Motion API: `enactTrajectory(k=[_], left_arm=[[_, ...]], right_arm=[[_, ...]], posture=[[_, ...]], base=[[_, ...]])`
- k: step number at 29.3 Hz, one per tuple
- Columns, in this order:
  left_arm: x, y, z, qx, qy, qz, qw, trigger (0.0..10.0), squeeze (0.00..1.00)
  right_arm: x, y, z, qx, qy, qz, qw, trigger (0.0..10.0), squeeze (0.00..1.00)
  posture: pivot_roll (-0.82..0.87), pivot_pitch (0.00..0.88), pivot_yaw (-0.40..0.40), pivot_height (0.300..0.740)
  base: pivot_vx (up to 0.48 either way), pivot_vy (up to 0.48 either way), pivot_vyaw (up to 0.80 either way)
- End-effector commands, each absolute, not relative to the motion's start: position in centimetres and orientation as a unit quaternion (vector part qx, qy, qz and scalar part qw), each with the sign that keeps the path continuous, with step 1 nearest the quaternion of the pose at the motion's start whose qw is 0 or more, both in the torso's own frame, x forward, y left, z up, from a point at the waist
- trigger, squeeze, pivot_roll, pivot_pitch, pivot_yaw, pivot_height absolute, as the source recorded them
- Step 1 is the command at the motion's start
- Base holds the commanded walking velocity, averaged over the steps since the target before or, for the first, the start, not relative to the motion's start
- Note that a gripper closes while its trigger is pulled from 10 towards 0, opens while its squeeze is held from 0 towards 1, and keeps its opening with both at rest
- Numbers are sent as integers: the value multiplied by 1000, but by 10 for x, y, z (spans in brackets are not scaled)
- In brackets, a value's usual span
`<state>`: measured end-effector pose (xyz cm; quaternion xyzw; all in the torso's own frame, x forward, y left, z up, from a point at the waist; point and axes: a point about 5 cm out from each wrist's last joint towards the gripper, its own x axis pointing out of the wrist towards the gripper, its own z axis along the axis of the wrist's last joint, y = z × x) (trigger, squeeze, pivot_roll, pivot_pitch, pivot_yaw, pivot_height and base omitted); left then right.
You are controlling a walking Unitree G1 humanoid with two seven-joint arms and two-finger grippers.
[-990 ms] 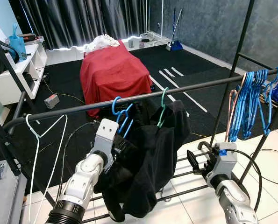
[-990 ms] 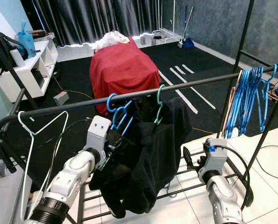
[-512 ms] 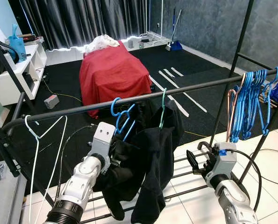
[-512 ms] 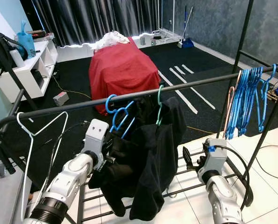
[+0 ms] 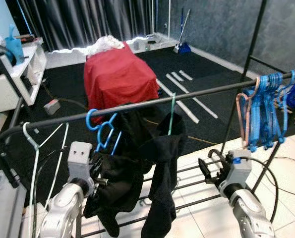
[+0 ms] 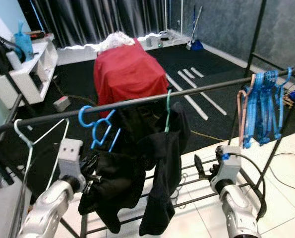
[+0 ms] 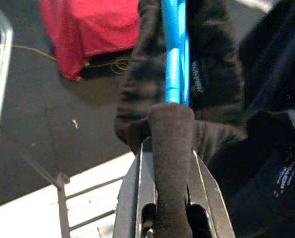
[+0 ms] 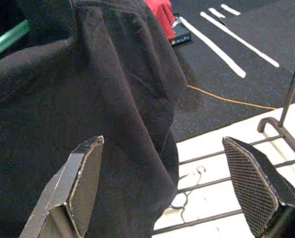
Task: Hang hanger
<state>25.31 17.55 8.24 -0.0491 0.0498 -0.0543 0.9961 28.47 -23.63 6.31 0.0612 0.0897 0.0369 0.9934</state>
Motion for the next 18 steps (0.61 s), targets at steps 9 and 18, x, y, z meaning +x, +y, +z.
enactTrajectory(k=[9,18], left_arm=[[235,159,75,-59,47,-44,996,10000,0],[250,151,115,-17,-26,-74,997,10000,0]], right_arm=[[284,-234,60,64,104,52,991,10000,0],[283,-234,60,69,103,52,991,10000,0]], posture=[[-164,0,-10,740],[-171,0,-10,740]], base=[[-199,0,0],[-440,0,0]])
